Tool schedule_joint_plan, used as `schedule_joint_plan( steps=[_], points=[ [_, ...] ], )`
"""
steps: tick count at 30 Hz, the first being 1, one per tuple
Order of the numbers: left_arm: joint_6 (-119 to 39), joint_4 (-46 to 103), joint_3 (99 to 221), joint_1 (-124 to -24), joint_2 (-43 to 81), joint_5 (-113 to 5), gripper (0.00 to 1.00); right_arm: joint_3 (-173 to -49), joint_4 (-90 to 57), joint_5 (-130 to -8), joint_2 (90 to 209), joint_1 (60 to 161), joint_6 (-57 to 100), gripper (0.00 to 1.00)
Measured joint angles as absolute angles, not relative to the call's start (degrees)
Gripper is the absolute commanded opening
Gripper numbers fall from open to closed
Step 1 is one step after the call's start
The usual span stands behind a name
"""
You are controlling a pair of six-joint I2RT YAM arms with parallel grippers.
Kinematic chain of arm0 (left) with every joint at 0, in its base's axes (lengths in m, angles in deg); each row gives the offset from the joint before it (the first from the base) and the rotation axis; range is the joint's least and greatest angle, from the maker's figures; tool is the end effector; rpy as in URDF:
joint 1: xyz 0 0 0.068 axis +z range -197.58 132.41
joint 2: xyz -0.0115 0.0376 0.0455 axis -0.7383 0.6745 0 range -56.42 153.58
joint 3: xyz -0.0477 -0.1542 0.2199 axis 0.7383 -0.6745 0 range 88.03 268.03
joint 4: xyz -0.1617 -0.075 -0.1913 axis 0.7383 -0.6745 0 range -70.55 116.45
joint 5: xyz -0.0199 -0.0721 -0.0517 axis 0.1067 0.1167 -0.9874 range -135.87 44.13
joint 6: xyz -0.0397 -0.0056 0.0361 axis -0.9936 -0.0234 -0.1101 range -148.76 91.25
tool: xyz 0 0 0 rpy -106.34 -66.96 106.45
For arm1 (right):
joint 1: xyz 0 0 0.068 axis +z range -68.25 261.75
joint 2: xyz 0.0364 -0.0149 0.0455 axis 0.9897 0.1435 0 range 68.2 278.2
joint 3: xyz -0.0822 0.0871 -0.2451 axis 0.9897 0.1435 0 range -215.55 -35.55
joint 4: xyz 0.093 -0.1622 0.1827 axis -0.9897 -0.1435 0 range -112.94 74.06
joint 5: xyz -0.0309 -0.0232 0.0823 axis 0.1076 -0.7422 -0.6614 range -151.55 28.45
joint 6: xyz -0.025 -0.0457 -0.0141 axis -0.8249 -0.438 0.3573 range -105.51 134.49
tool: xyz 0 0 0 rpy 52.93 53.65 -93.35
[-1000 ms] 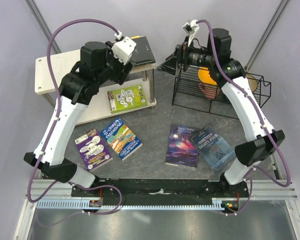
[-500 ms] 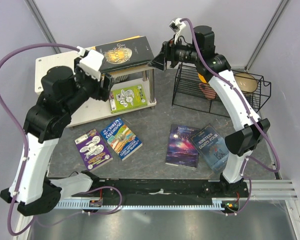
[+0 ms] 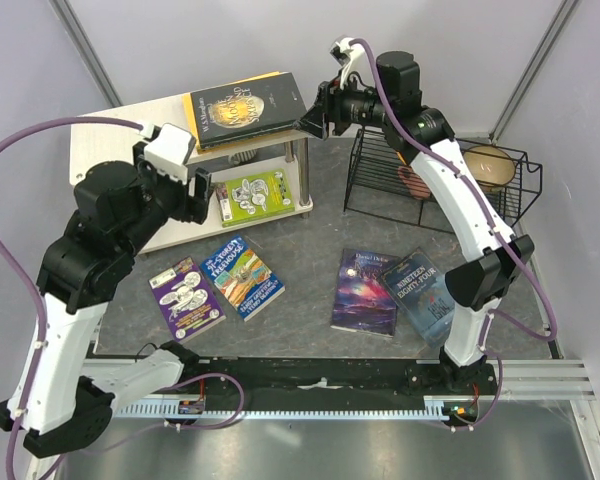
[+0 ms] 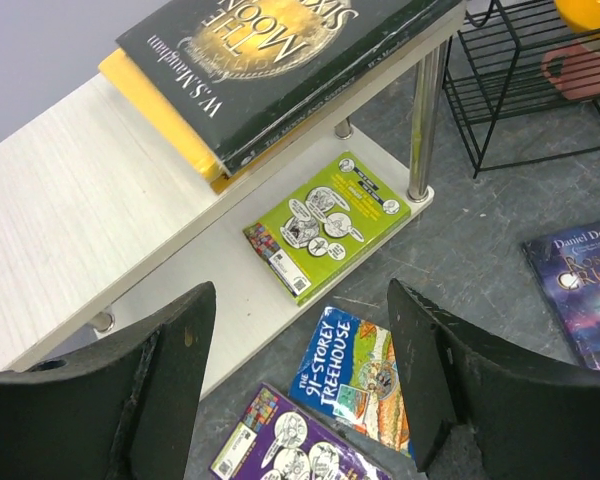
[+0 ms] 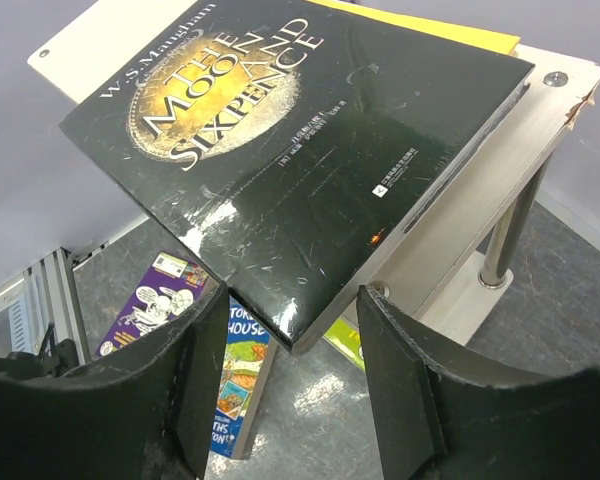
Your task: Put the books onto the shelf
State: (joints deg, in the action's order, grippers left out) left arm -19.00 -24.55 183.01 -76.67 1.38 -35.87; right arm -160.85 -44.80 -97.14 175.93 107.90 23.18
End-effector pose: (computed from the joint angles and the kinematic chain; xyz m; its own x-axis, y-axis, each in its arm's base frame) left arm 0.1289 -0.0648 0.5067 -0.1496 0.2742 -0.9500 0.3619 0.9093 0.2055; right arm 0.3649 0.2021 0.4759 -0.3053 -0.0131 -0.9522 -0.8342 0.4860 0.2608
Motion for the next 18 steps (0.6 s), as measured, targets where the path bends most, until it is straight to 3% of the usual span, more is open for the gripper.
schedule_joint_plan(
  steps=[18],
  points=[
    [-24.9,-28.5,181.1,-76.7,-2.6,-27.3,0.80,-164.0,-45.7,-89.8,177.7,111.1,21.7,0.53]
  ],
)
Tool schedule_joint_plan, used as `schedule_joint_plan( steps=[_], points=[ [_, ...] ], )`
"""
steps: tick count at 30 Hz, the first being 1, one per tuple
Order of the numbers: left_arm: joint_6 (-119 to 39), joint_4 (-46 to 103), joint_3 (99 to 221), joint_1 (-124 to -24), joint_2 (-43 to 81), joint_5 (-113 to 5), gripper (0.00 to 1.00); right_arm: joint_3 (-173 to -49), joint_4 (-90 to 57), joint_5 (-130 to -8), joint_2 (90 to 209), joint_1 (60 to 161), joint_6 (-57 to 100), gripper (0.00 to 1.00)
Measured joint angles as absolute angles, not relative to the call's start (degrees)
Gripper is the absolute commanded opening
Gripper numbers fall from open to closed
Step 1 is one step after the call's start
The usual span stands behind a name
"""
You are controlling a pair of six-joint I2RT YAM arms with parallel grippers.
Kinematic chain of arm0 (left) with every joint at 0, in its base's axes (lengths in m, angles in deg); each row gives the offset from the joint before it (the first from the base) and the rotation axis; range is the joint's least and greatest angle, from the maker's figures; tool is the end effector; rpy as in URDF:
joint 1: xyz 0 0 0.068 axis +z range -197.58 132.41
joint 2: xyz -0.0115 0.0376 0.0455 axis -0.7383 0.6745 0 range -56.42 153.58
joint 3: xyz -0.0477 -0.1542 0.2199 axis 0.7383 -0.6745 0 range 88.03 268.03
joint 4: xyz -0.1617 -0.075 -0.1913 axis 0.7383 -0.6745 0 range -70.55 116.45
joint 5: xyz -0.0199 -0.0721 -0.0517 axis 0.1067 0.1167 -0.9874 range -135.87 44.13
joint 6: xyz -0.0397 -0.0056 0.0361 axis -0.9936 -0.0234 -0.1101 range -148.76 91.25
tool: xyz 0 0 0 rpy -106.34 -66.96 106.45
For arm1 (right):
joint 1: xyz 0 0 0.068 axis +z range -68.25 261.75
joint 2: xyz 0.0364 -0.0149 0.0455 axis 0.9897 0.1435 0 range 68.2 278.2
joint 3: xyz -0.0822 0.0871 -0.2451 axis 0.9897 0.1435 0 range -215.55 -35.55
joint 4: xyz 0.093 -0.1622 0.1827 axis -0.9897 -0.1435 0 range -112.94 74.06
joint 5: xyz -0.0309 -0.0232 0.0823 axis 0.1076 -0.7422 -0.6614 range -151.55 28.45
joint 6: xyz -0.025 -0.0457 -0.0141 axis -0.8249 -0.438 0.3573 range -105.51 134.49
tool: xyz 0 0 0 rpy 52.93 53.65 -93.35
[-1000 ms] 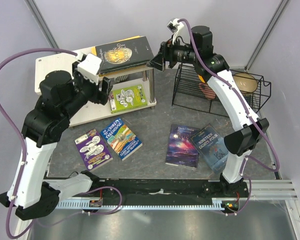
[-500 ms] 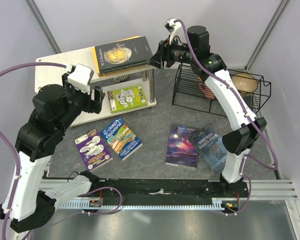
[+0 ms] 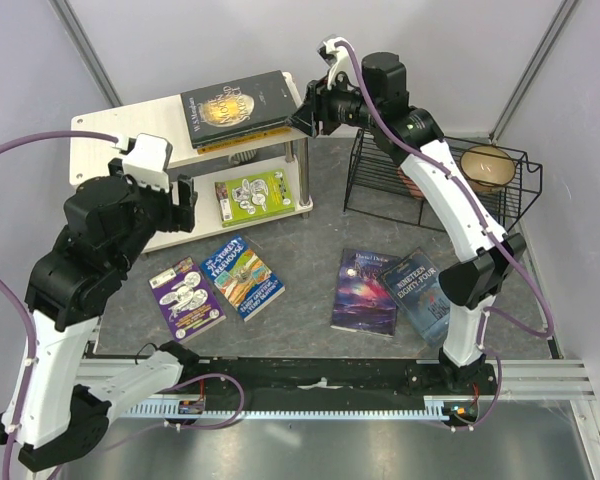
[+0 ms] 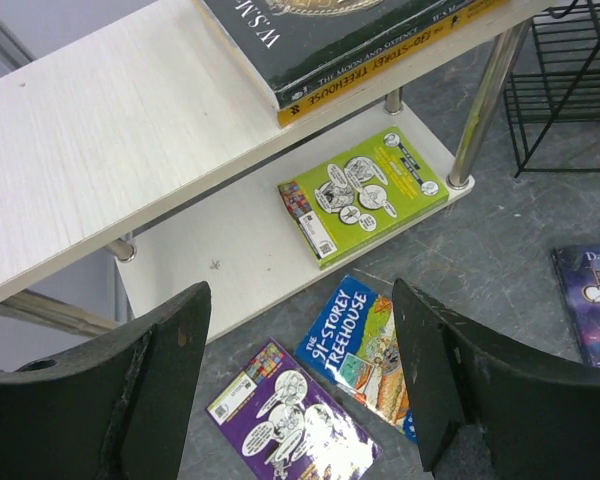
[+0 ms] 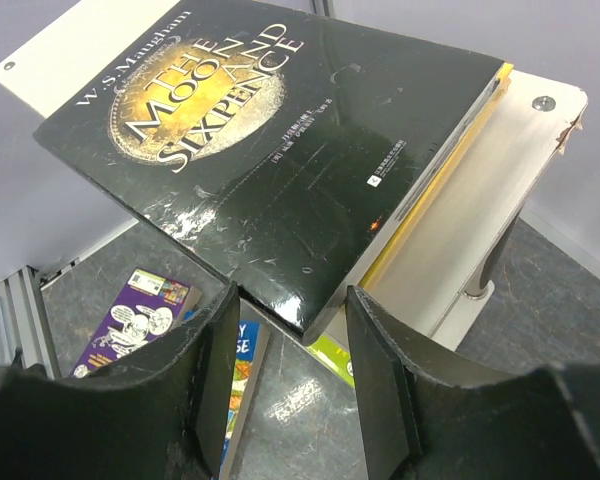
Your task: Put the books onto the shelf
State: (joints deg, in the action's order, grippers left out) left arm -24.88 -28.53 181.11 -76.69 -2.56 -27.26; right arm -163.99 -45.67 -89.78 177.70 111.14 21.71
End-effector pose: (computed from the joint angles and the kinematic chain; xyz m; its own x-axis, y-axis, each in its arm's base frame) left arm 0.1102 -0.0485 0.4988 -0.2238 0.1980 -0.9543 0.2082 0.9663 0.1516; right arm 0.3610 0.2225 0.4789 -0.2670 -0.0234 -0.9634 -0.8101 0.5469 0.2113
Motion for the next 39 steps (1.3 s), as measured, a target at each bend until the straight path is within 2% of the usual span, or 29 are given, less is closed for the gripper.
schedule_joint_plan(
  steps=[15,24,31,39],
  points=[
    [-28.0,-30.2,181.3,-76.7,-2.1,-23.1,0.81,-165.9,-45.6,-84.9,179.0,112.7,20.6,0.46],
    [-28.2,-27.9,180.1,-76.7,-1.4,-21.9,0.84,-166.1,-45.6,-83.5,179.1,113.2,20.2,0.48],
    [-27.9,-23.2,183.6,-74.4,8.4,-22.6,0.83,-166.1,-45.6,-83.3,179.1,113.3,19.8,0.49],
    [-27.9,-23.3,190.3,-68.6,18.9,-28.2,0.76,-166.1,-45.6,-83.2,179.1,113.4,19.6,0.50]
  ],
)
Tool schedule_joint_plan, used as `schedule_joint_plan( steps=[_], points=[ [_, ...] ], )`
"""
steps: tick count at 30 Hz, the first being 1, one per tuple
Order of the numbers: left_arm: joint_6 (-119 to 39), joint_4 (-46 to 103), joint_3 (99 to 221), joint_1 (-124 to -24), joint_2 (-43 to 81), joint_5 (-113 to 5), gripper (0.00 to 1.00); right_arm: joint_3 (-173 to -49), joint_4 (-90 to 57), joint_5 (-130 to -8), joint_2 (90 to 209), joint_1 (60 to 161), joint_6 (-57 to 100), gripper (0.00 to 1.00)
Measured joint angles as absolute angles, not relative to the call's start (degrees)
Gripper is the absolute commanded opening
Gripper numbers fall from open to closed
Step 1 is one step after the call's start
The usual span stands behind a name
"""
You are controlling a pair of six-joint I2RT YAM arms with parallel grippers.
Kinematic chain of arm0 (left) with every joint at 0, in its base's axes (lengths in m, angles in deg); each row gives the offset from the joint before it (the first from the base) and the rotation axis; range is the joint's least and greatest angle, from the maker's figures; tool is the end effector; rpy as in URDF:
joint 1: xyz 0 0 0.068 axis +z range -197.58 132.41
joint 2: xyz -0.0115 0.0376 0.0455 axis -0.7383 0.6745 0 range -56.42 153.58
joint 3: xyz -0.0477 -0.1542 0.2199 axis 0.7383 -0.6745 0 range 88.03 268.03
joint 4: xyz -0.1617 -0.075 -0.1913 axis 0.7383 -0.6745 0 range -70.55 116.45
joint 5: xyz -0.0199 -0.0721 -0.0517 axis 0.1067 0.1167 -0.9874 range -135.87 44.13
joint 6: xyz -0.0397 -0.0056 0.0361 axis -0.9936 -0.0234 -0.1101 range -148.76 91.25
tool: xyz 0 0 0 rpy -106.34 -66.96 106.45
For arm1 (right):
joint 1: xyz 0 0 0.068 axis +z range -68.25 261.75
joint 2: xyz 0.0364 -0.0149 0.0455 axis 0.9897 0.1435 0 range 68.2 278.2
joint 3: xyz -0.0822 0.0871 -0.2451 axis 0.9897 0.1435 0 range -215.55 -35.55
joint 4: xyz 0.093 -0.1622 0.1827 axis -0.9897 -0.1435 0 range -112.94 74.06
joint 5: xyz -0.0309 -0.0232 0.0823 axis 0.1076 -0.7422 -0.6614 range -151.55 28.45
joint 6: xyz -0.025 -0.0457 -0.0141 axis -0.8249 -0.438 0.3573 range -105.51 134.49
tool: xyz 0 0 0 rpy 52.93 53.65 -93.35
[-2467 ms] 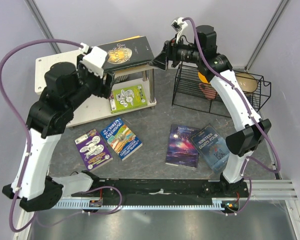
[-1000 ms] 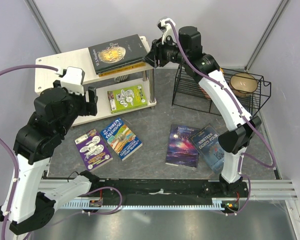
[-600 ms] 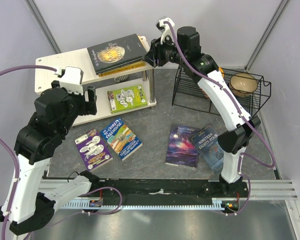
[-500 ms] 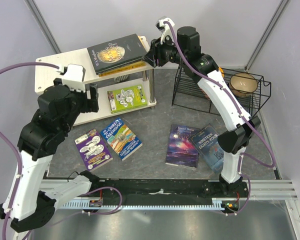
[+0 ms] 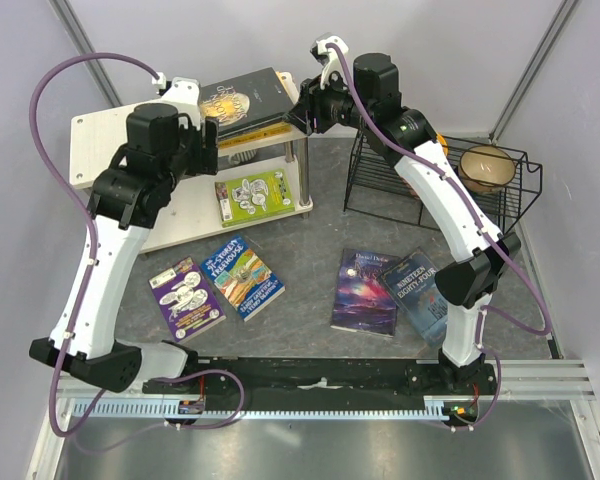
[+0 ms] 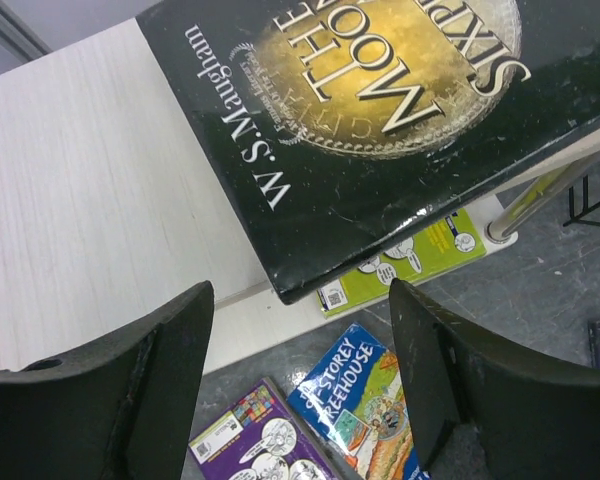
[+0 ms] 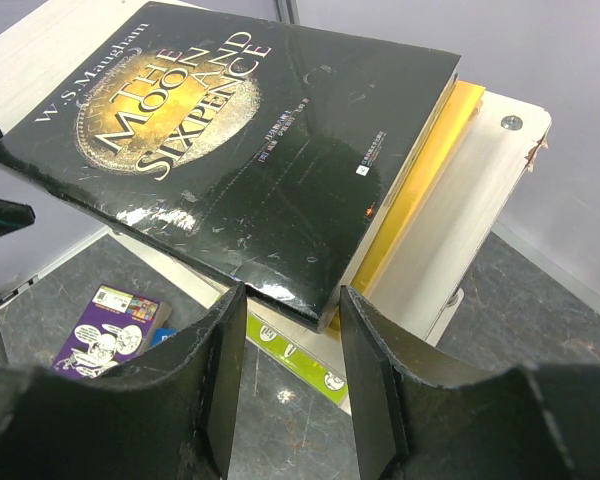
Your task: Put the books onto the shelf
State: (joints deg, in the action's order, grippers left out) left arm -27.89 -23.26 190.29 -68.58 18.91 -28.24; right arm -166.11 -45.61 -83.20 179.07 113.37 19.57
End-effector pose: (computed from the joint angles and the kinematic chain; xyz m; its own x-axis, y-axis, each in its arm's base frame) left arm 0.2315 -0.0774 0.4915 -0.3602 0.1537 -0.9201 0.0862 0.9876 0.1313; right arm 0.3592 0.2364 0.4806 -0.2175 -0.0373 -0.9753 -0.7805 0.6066 0.1509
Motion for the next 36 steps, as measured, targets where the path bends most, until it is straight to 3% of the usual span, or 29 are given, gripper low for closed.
schedule_joint_plan(
  steps=[11,36],
  points=[
    [-27.9,-24.2,194.0,-65.3,20.1,-32.9,0.58,-166.1,-45.6,-83.1,179.1,113.4,19.6,0.49],
    [-27.9,-24.4,196.1,-62.7,23.0,-38.2,0.52,-166.1,-45.7,-82.7,179.1,113.5,19.5,0.48]
  ],
)
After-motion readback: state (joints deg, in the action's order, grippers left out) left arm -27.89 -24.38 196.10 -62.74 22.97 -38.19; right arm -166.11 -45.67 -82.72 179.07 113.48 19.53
